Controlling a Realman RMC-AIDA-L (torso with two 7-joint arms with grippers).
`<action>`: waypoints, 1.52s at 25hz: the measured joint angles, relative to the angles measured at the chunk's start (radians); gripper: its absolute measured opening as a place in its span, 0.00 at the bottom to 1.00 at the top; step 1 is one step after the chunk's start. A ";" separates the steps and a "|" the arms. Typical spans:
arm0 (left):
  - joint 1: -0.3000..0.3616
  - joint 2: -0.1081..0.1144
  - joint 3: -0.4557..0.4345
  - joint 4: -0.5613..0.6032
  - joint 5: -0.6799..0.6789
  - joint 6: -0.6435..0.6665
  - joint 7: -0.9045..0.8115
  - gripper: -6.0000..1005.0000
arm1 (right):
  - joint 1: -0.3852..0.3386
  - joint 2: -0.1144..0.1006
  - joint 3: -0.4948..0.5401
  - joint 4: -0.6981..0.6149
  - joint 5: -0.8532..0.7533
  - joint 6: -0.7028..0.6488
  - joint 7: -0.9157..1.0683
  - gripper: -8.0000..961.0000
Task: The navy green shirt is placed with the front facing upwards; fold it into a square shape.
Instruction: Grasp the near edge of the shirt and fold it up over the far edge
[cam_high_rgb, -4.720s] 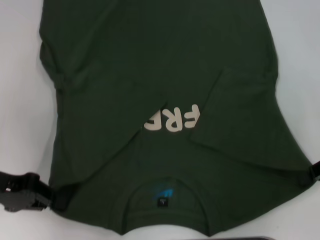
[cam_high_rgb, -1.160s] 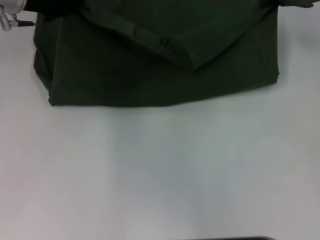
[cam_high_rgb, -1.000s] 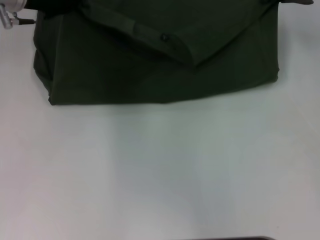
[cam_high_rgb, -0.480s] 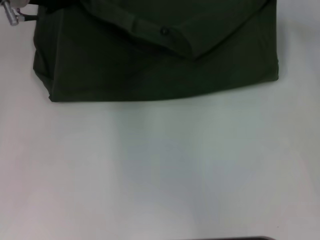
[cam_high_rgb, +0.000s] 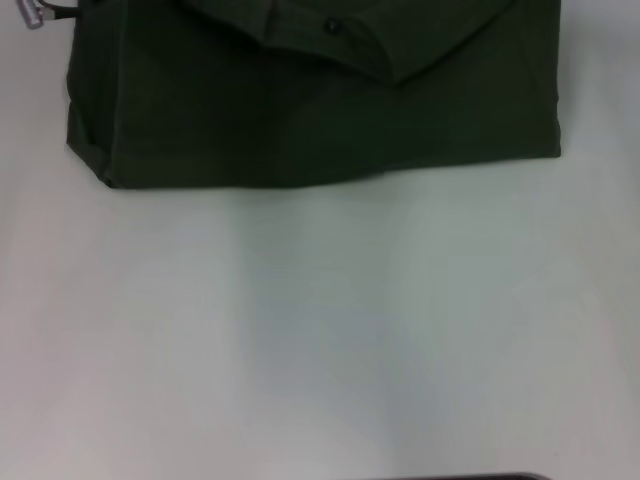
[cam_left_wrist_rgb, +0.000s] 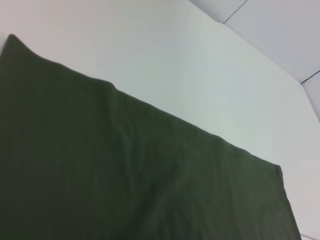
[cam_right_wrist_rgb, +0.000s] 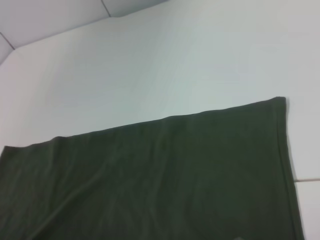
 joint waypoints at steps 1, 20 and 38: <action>-0.004 0.000 0.001 0.008 0.001 -0.010 0.000 0.04 | 0.001 0.003 -0.016 0.007 0.000 0.021 0.000 0.07; 0.002 -0.034 0.035 0.041 -0.001 -0.078 0.006 0.04 | 0.013 0.073 -0.162 0.128 -0.006 0.304 -0.048 0.07; 0.032 -0.049 0.039 0.008 -0.049 -0.028 0.025 0.22 | 0.031 0.004 -0.154 0.153 -0.006 0.167 -0.038 0.36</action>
